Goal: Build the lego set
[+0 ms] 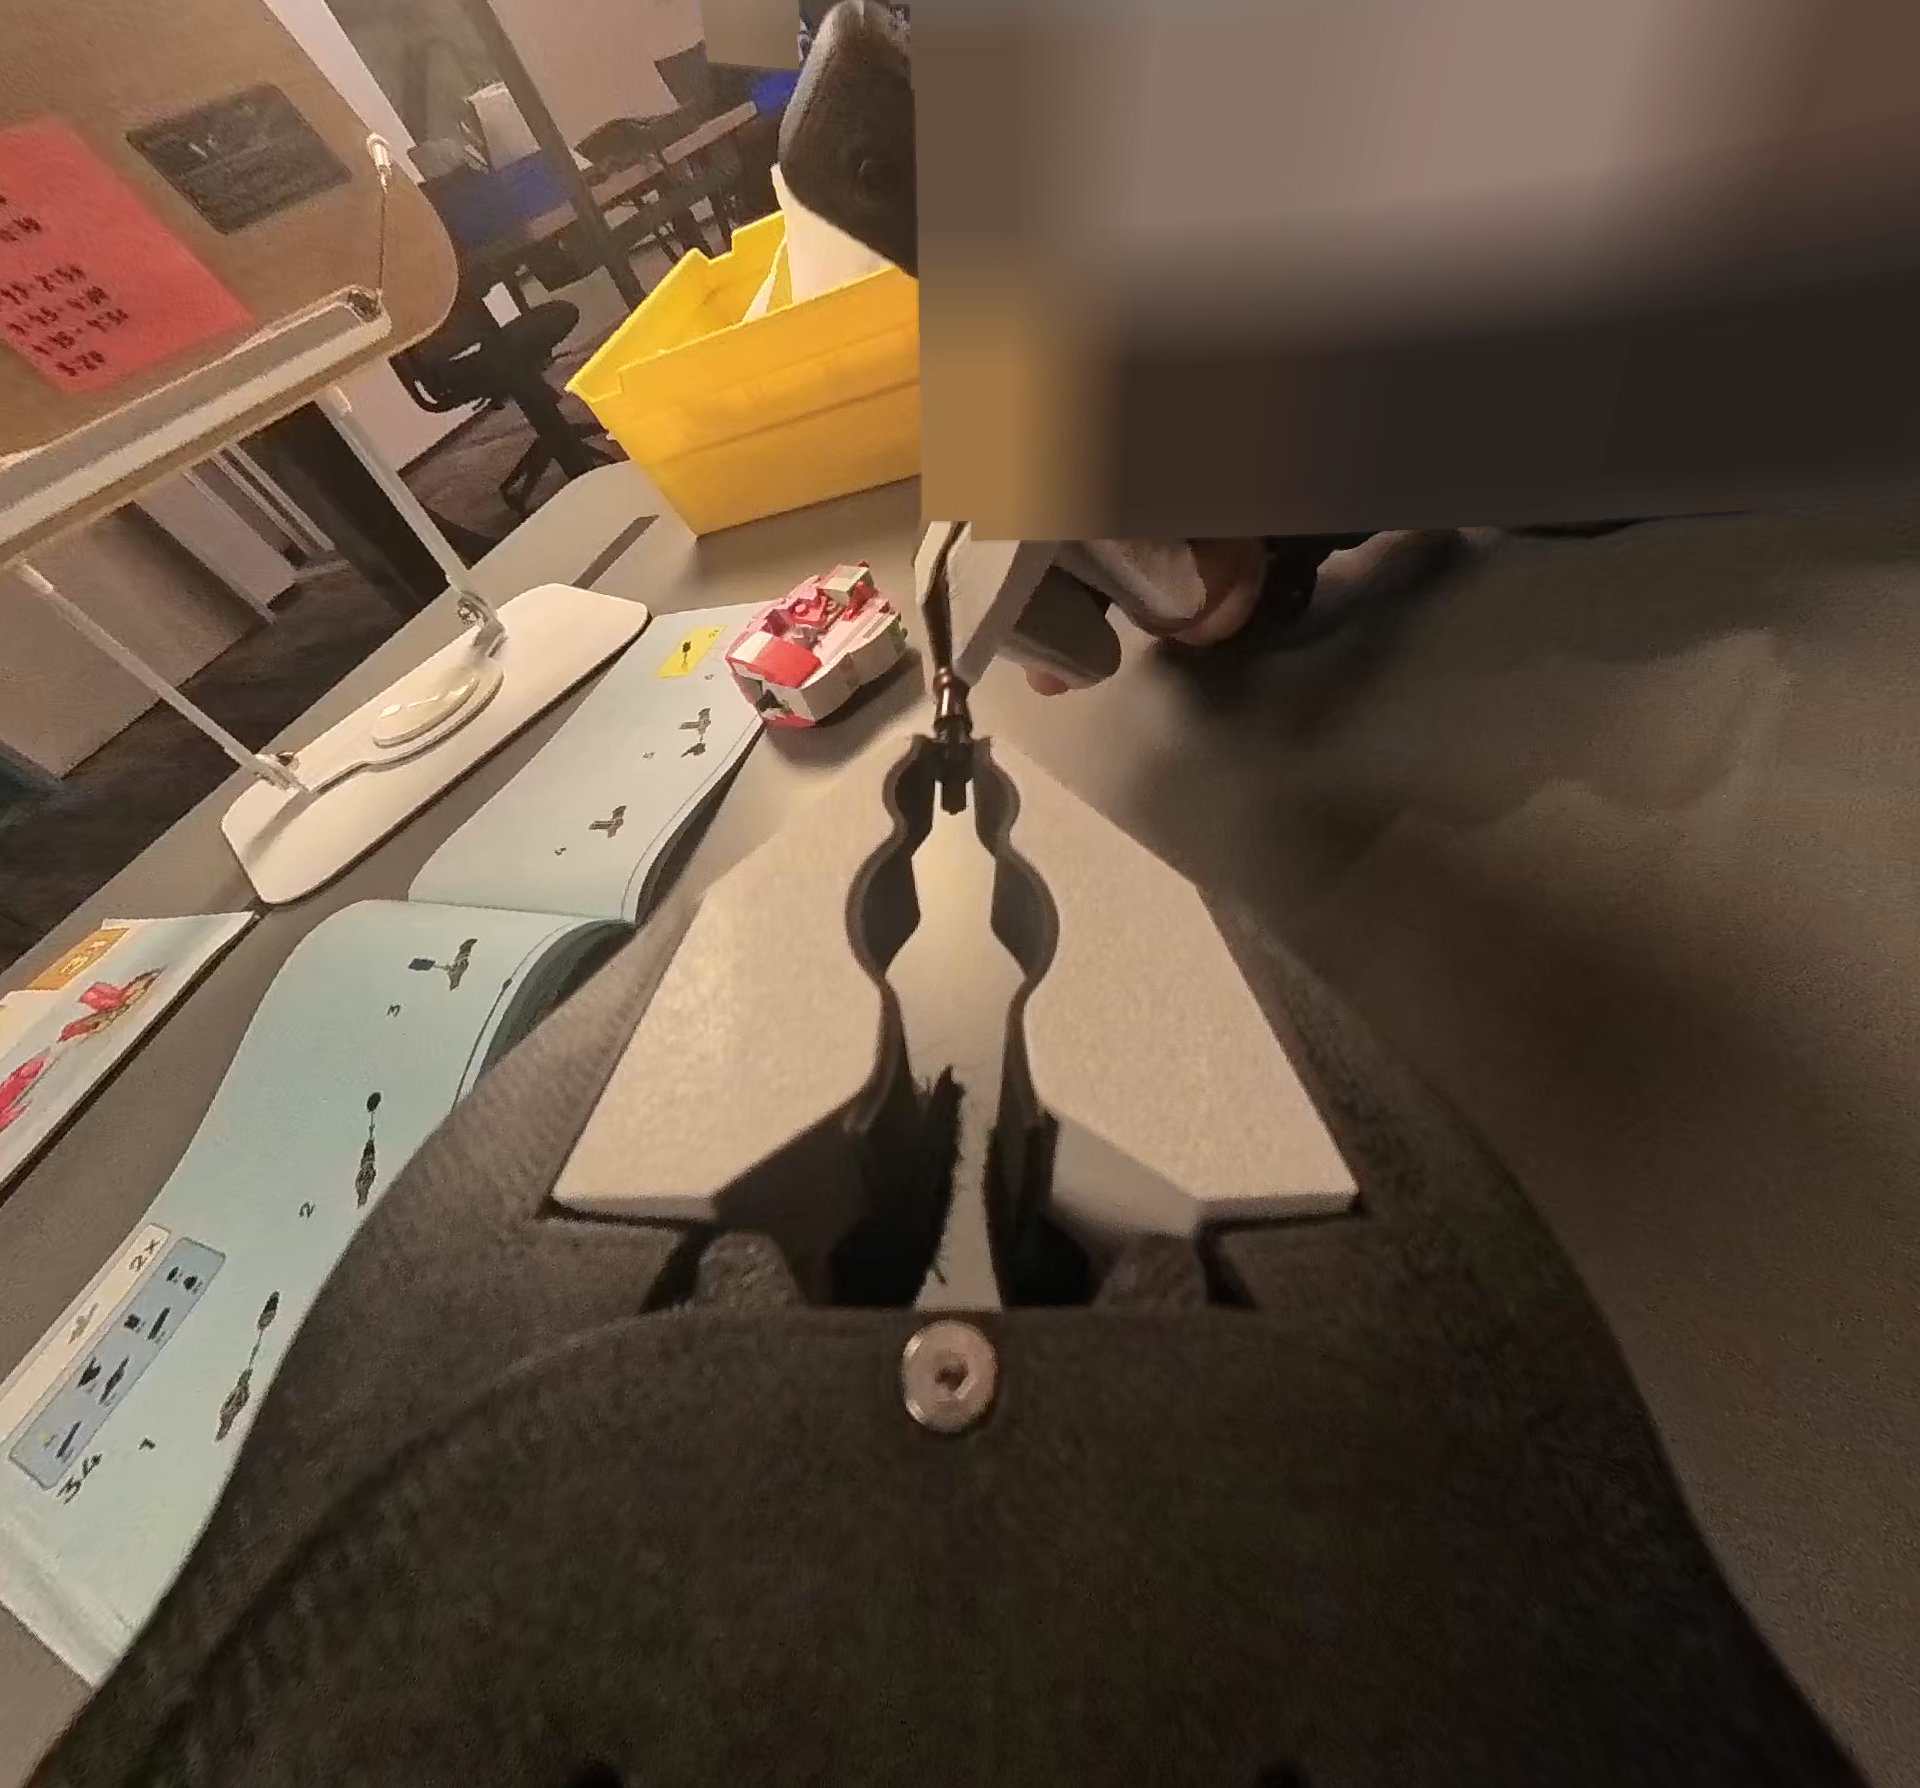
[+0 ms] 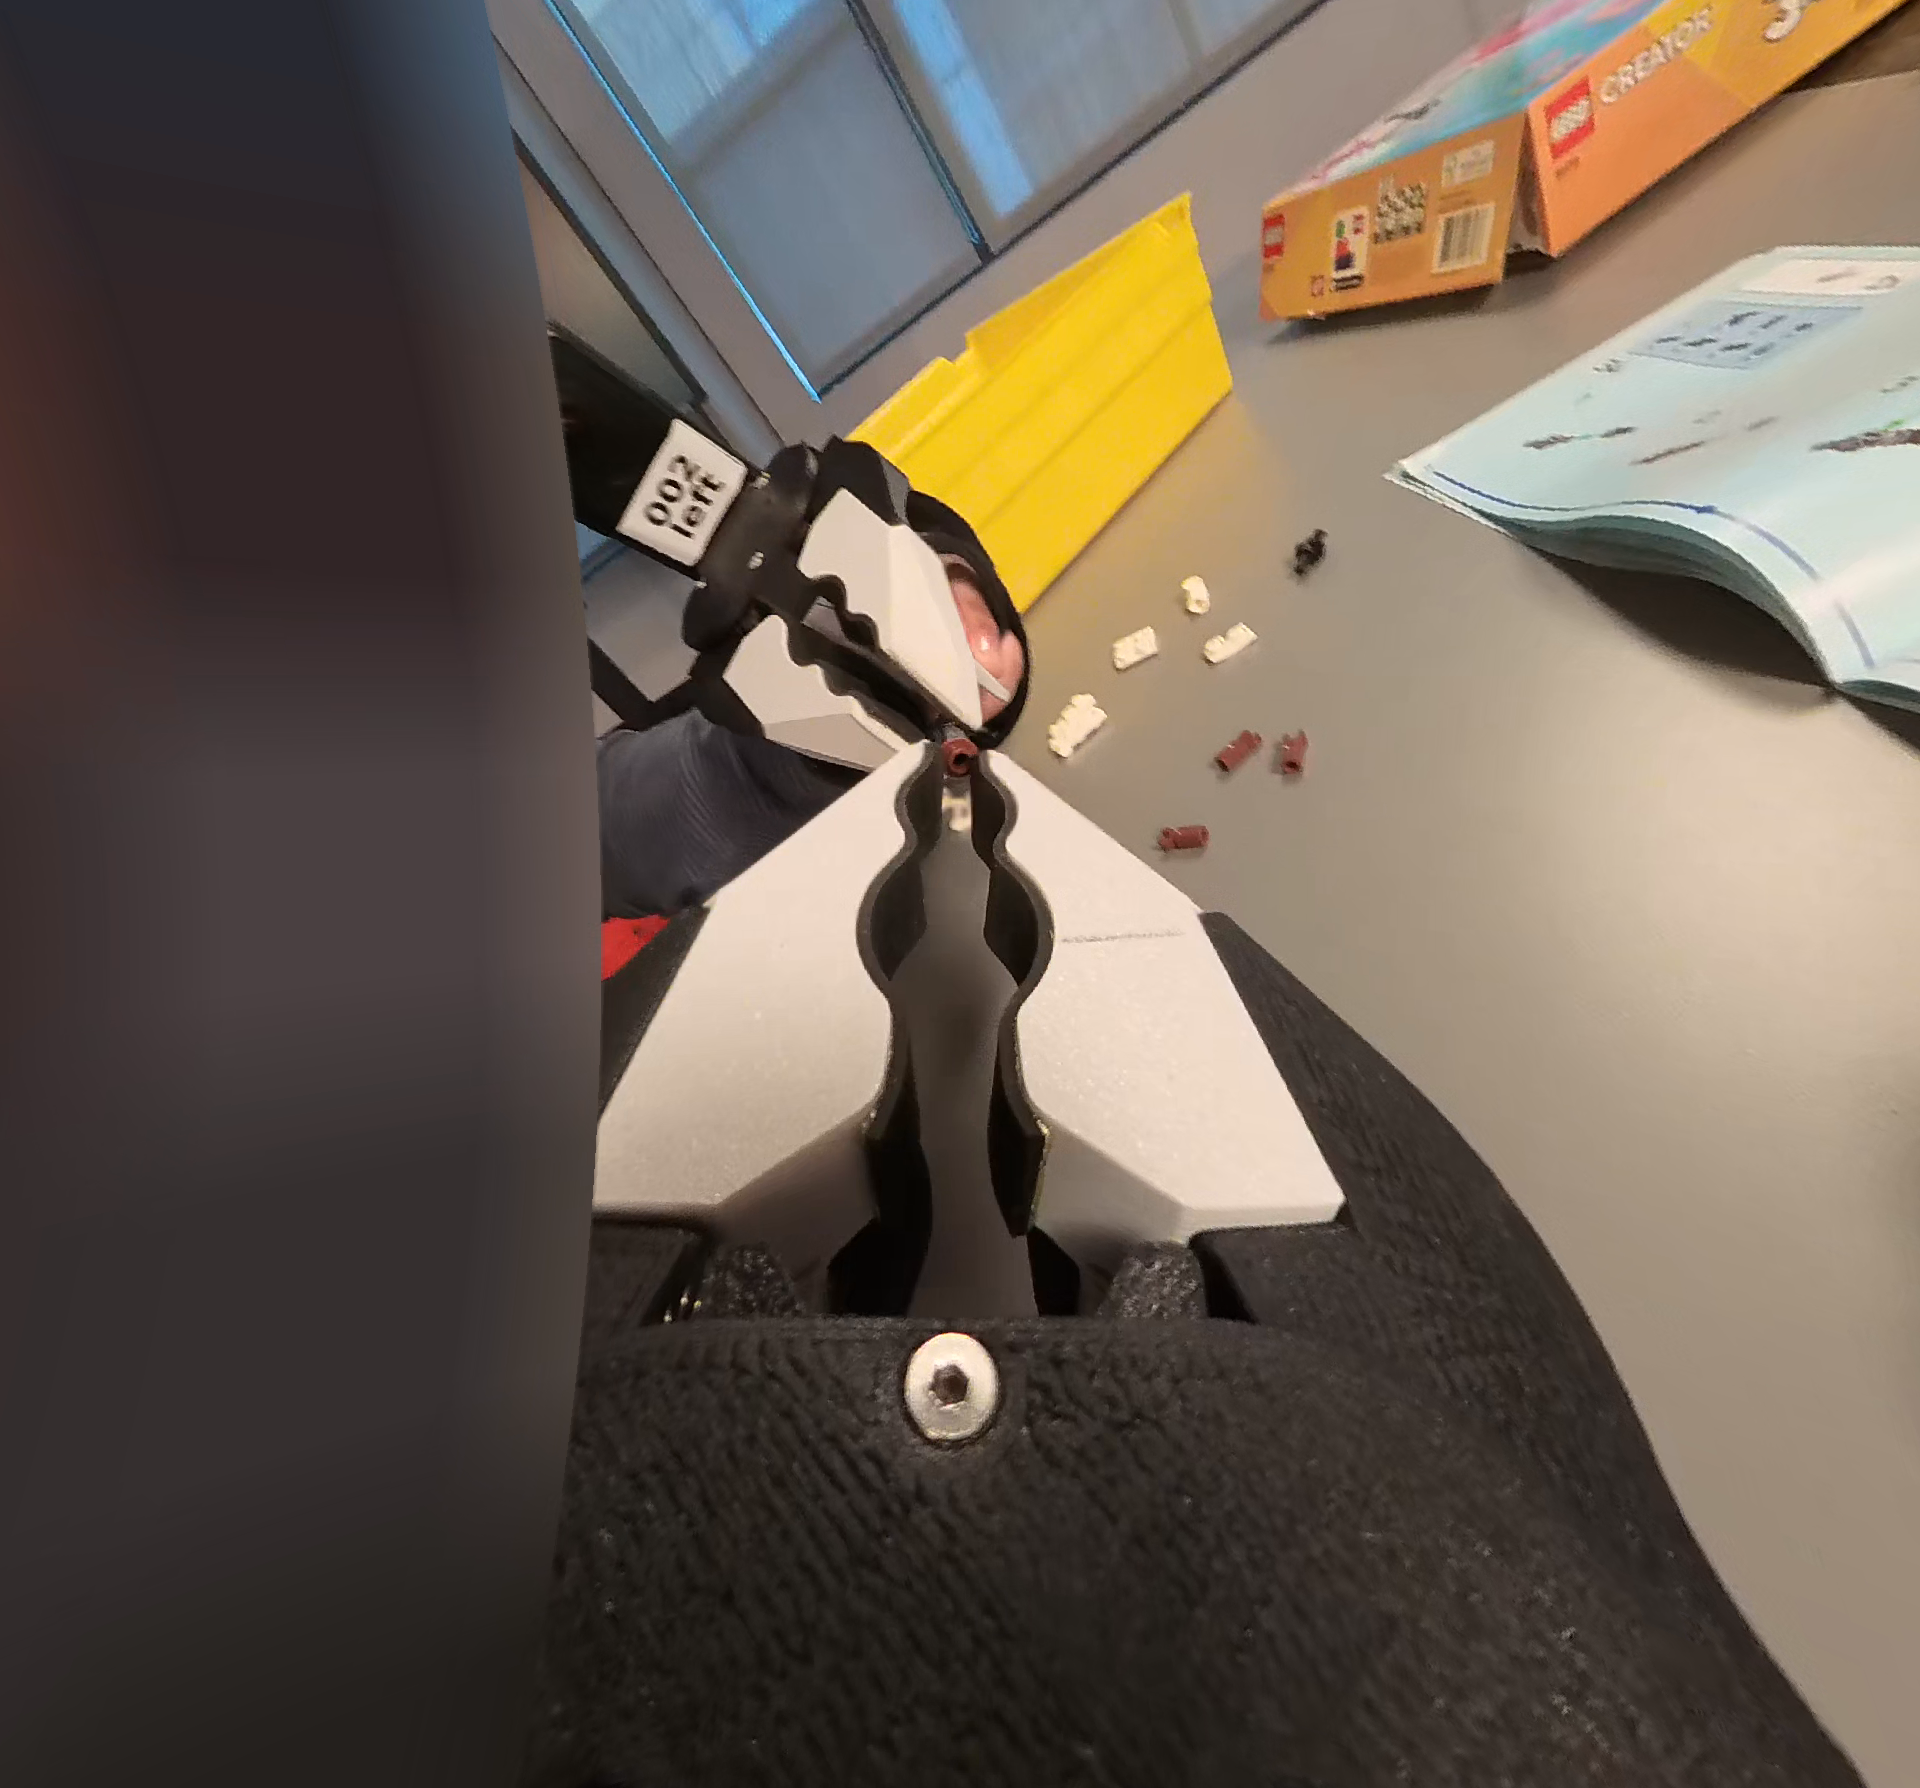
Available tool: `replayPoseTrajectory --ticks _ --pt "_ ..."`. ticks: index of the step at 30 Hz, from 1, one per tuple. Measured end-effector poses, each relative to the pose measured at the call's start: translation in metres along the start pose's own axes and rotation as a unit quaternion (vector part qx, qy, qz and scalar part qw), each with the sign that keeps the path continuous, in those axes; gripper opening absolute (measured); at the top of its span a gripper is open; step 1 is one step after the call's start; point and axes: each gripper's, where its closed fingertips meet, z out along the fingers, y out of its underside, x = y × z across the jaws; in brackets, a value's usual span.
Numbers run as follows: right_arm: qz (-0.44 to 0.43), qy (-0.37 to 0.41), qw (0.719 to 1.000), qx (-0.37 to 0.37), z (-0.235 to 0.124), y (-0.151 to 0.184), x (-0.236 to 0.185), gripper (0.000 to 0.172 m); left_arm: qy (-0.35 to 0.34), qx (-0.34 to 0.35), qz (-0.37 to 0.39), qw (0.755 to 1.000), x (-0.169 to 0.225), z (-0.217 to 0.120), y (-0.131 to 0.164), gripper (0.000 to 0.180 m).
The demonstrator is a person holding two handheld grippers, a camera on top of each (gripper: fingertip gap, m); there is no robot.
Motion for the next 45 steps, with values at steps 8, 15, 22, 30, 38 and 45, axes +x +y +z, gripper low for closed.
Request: replayPoseTrajectory --ticks 8,15,22,30,38,45 --pt "-0.032 0.045 0.998 -0.011 0.001 0.003 0.009 0.004 -0.013 -0.015 -0.009 1.0 -0.003 0.003 0.007 0.006" --pt "-0.001 0.028 0.999 0.035 0.003 -0.007 0.007 0.004 -0.032 0.019 -0.037 0.999 -0.01 0.001 -0.001 0.006" --pt "-0.036 0.065 0.997 0.031 0.004 -0.008 0.011 0.004 -0.045 0.015 -0.036 0.998 -0.013 0.002 0.002 0.006" --pt "-0.023 0.054 0.997 0.046 0.004 -0.011 0.011 0.004 -0.055 0.02 -0.026 0.998 -0.015 0.002 0.001 0.006" --pt "-0.009 0.045 0.996 0.075 0.004 -0.019 0.011 0.004 -0.081 0.022 -0.004 0.996 -0.019 0.002 -0.002 0.006" --pt "-0.028 0.075 0.993 0.09 0.002 -0.023 0.018 0.015 -0.1 0.025 -0.002 0.995 -0.022 0.002 -0.003 0.007"
